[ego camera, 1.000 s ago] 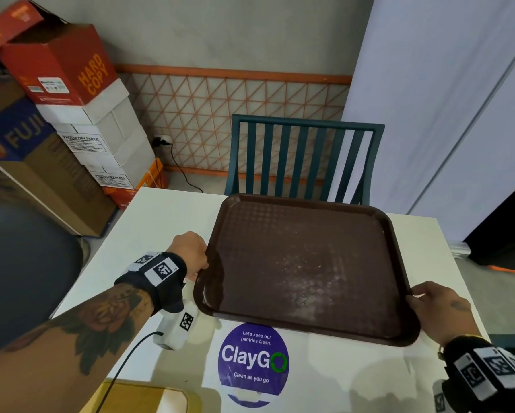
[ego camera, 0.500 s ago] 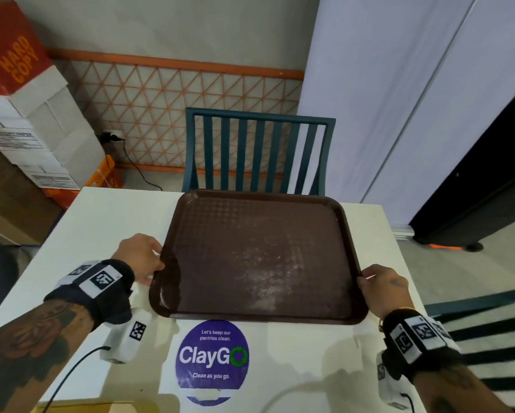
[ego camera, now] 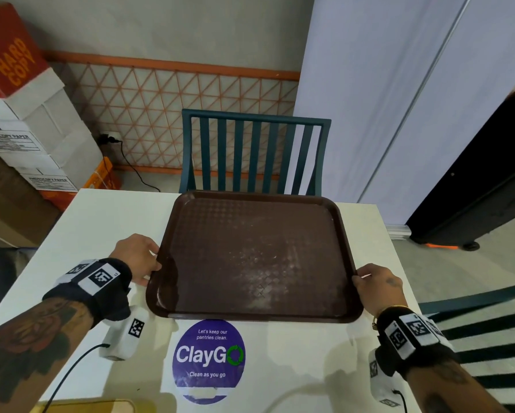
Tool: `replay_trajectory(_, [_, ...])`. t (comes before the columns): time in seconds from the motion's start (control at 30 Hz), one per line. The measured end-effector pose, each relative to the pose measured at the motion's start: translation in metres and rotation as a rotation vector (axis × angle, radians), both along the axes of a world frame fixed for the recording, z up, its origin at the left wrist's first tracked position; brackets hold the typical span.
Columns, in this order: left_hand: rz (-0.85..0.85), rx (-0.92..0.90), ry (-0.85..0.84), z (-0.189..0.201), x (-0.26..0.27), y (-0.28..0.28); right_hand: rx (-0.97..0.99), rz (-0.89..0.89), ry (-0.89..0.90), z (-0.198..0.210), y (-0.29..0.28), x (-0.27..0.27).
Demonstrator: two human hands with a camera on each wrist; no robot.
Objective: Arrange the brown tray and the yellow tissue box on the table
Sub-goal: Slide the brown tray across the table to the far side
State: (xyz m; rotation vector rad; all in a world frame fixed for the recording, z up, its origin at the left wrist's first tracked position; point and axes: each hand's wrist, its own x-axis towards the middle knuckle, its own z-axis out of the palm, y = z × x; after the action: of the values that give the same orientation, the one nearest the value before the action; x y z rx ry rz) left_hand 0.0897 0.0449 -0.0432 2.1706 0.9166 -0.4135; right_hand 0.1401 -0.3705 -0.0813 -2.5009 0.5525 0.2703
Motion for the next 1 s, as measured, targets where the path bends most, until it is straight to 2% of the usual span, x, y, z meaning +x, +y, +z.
replay_trajectory(0.23, [-0.001, 0.003, -0.004, -0.001, -0.004, 0.001, -0.002, 0.015, 0.01, -0.001, -0.002, 0.0])
replay_trajectory(0.4, [-0.003, 0.018, -0.018, 0.013, -0.014, 0.004, -0.046, 0.002, 0.018, 0.01, -0.002, -0.006])
replay_trajectory(0.53, [-0.073, 0.056, -0.09, 0.043, -0.036, 0.018, -0.019, 0.049, -0.139, 0.036, 0.005, -0.025])
replay_trajectory(0.67, [-0.22, 0.099, -0.192, 0.084, -0.08, 0.029, 0.104, 0.229, -0.247, 0.076, 0.037, -0.063])
replay_trajectory(0.8, [-0.397, 0.095, -0.243, 0.113, -0.133, 0.033, 0.146, 0.493, -0.143, 0.119, 0.087, -0.116])
replay_trajectory(0.83, [-0.424, 0.104, -0.23, 0.123, -0.164, 0.043, 0.166, 0.571, -0.135, 0.132, 0.109, -0.144])
replay_trajectory(0.9, [-0.491, 0.103, -0.204, 0.123, -0.183, 0.046, 0.194, 0.713, -0.116, 0.147, 0.132, -0.17])
replay_trajectory(1.0, [-0.544, 0.13, -0.184, 0.128, -0.244, 0.068, 0.17, 0.935, -0.058, 0.16, 0.182, -0.234])
